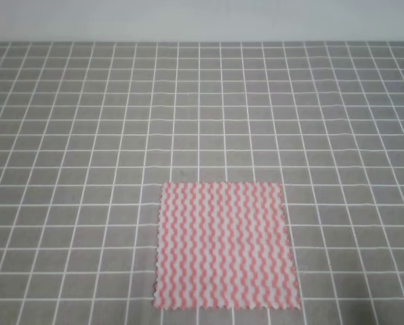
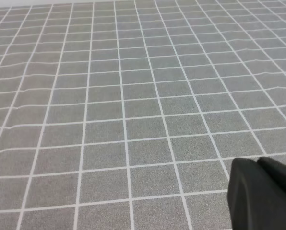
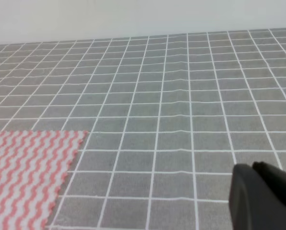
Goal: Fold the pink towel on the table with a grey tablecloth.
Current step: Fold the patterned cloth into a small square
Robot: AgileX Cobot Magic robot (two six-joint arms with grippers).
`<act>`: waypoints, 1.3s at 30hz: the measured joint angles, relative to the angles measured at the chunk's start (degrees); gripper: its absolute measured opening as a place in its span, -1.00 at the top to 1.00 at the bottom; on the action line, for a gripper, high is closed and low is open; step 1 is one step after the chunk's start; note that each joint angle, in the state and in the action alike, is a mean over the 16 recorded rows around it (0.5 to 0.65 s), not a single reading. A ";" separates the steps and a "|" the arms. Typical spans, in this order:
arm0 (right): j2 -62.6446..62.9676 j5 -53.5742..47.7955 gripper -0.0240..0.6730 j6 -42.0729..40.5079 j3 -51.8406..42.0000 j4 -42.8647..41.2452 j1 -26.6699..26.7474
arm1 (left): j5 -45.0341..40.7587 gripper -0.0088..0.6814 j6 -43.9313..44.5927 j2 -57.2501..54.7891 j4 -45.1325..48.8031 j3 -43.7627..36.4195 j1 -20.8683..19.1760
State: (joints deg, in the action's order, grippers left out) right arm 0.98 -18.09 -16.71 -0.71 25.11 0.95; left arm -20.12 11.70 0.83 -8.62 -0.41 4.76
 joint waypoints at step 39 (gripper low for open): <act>0.20 12.58 0.98 0.00 -0.17 16.25 0.00 | 13.24 0.98 -2.91 0.40 -20.26 -0.24 -0.01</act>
State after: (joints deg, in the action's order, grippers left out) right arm 1.18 -5.52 -16.71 -0.88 41.36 0.95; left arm -6.88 8.79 1.23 -28.88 -0.64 4.75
